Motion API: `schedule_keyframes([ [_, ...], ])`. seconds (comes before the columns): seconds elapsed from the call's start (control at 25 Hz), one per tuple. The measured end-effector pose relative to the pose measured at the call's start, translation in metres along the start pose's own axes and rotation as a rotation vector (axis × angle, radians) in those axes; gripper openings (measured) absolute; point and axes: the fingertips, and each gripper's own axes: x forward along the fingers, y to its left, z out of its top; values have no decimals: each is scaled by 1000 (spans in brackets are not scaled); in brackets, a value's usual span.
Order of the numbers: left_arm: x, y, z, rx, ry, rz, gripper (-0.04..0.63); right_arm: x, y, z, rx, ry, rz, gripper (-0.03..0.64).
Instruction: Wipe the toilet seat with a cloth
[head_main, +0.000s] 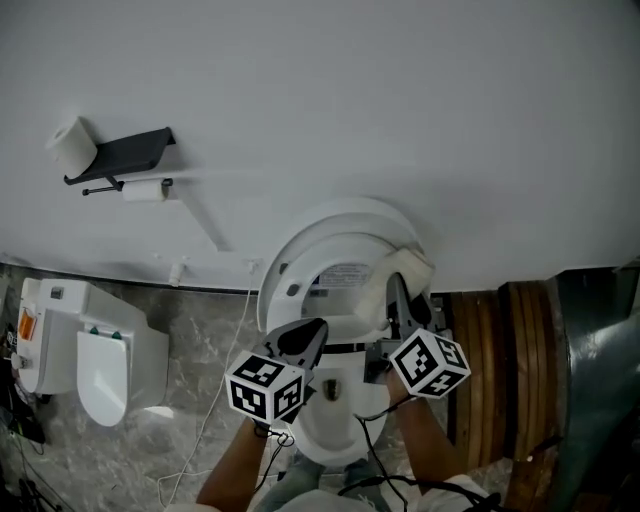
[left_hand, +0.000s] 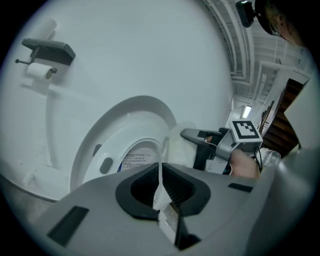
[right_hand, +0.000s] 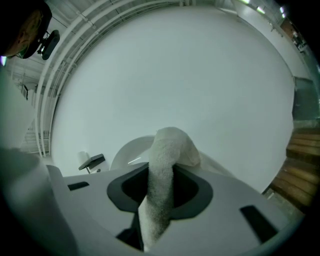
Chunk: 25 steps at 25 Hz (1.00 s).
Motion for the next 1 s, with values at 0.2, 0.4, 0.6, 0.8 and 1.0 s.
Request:
schedule_keyframes([
  [0.2, 3, 6, 28, 89, 7, 40, 12, -24, 1, 12, -5, 14, 1, 100],
  [0.4, 16, 14, 40, 136, 75, 60, 143, -49, -3, 20, 0, 19, -10, 100],
  [0.6, 31, 23, 57, 219, 71, 96, 249, -70, -11, 23, 15, 19, -24, 100],
  [0.8, 43, 29, 78, 347, 47, 150, 270, -81, -17, 17, 43, 27, -33, 100],
  [1.0, 66, 51, 80, 419, 92, 248, 273, -89, -17, 14, 78, 26, -25, 100],
])
